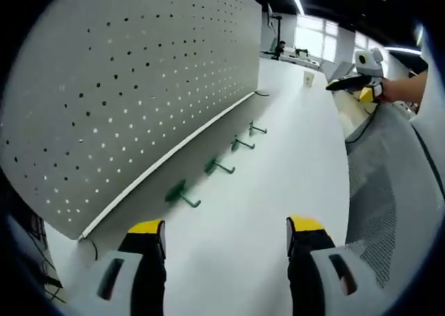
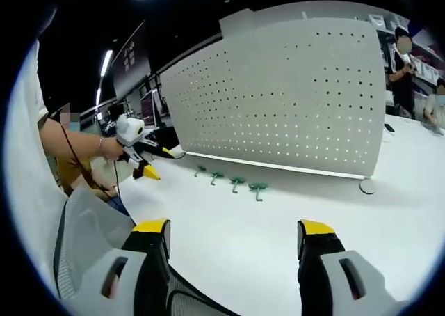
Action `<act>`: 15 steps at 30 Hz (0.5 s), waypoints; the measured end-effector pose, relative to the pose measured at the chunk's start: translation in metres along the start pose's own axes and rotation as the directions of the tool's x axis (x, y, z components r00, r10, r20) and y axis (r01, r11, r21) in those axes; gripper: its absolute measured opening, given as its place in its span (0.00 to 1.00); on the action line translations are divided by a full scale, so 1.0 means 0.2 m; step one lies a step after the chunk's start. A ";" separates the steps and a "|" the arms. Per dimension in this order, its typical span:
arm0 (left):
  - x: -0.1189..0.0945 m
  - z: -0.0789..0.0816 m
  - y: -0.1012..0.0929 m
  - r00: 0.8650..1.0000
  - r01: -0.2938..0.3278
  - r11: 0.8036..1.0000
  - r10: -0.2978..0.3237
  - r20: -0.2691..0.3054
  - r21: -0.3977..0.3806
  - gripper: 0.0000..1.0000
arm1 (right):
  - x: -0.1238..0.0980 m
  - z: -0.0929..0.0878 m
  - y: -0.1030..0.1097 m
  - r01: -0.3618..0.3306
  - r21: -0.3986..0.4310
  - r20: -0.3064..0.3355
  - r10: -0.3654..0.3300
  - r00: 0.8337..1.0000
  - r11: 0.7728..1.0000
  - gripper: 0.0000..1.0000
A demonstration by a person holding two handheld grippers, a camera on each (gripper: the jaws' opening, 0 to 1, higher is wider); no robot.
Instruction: Insert the hook assembly into the mounting plate slot until the hook locks in place.
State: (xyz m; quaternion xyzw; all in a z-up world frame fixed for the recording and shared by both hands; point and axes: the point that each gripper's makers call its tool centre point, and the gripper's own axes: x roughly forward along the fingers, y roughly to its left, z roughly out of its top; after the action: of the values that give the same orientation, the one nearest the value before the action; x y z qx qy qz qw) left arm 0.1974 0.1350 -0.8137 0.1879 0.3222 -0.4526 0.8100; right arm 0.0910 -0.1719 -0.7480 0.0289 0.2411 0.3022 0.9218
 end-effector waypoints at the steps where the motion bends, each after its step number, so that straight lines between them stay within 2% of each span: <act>1: 0.00 0.00 0.01 1.000 0.000 1.000 0.000 -0.001 0.007 0.73 | 0.00 0.00 0.00 -0.001 -0.001 -0.001 0.001 1.000 1.000 0.72; 9: 0.04 -0.03 0.07 0.998 0.022 0.997 -0.018 -0.056 0.070 0.72 | 0.01 0.01 0.01 -0.007 0.006 0.002 0.007 1.000 1.000 0.72; 12: 0.06 -0.05 0.08 0.994 0.042 0.994 -0.031 -0.103 0.100 0.72 | 0.02 0.00 0.02 -0.011 0.004 -0.001 0.011 1.000 1.000 0.72; 15: 0.08 -0.05 0.11 0.993 0.045 0.993 -0.033 -0.113 0.105 0.73 | 0.02 0.00 0.02 -0.012 0.001 -0.005 0.012 1.000 1.000 0.72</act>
State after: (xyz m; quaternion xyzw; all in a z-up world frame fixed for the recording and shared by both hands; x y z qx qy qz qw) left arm 0.2180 0.1421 -0.8307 0.2496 0.3456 -0.4739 0.7705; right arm 0.0916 -0.1675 -0.7487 0.0300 0.2435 0.3074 0.9194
